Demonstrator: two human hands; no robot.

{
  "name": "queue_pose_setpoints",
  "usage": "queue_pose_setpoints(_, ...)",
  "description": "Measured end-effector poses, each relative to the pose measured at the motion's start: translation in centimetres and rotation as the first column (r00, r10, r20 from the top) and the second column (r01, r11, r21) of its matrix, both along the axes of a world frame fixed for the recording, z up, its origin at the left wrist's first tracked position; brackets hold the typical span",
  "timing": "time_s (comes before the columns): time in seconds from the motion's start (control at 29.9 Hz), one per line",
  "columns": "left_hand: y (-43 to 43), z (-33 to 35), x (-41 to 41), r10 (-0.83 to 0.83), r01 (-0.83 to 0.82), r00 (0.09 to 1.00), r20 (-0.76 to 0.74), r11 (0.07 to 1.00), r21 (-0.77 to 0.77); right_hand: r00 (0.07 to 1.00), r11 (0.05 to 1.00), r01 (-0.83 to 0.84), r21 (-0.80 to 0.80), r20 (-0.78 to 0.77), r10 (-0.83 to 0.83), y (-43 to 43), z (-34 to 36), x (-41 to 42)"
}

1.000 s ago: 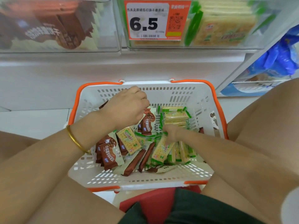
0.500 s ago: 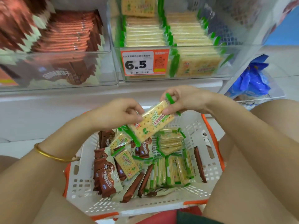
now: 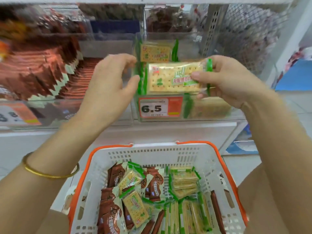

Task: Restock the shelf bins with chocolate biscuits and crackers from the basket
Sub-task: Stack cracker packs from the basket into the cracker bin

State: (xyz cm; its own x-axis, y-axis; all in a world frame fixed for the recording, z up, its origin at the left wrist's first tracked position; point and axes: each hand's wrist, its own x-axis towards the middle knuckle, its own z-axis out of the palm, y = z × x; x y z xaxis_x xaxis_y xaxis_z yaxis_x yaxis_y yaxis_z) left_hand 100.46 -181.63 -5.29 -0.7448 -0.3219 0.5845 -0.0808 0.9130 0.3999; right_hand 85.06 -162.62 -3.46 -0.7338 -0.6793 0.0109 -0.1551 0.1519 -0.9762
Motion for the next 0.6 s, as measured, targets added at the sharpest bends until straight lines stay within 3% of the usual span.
queue_pose_setpoints(0.07,-1.3,-0.1,-1.0,0.049,-0.037,0.996,0.068,0.986,-0.164,0.984,0.991,0.133,-0.008,-0.121,-0.133,-2.4,0.5,-2.1)
queue_pose_setpoints(0.13,-2.4,-0.7,-2.0,0.055,-0.019,0.987,0.154,0.975,-0.223,0.944,0.971,0.239,0.003,-0.233,-0.232,-5.8,0.1,-4.5)
queue_pose_setpoints(0.2,-2.5,-1.6,-2.4,0.045,0.017,0.976,0.211,0.959,-0.284,0.923,0.951,0.309,0.017,-0.247,-0.296,-8.2,-0.6,-6.5)
queue_pose_setpoints(0.37,-3.0,-3.0,-3.1,0.026,0.015,0.986,0.166,0.971,-0.240,0.920,0.936,0.347,0.062,-0.214,-0.327,-13.5,-1.9,-10.7)
queue_pose_setpoints(0.53,-2.7,-3.0,-3.4,0.051,-0.024,0.993,0.110,0.972,-0.232,0.823,0.893,0.419,0.166,-0.484,-0.297,-15.4,-3.0,-12.4)
queue_pose_setpoints(0.6,-2.6,-3.1,-3.3,0.063,-0.034,0.992,0.114,0.971,-0.235,0.785,0.868,0.471,0.155,-0.523,-0.333,-15.7,-3.0,-12.9)
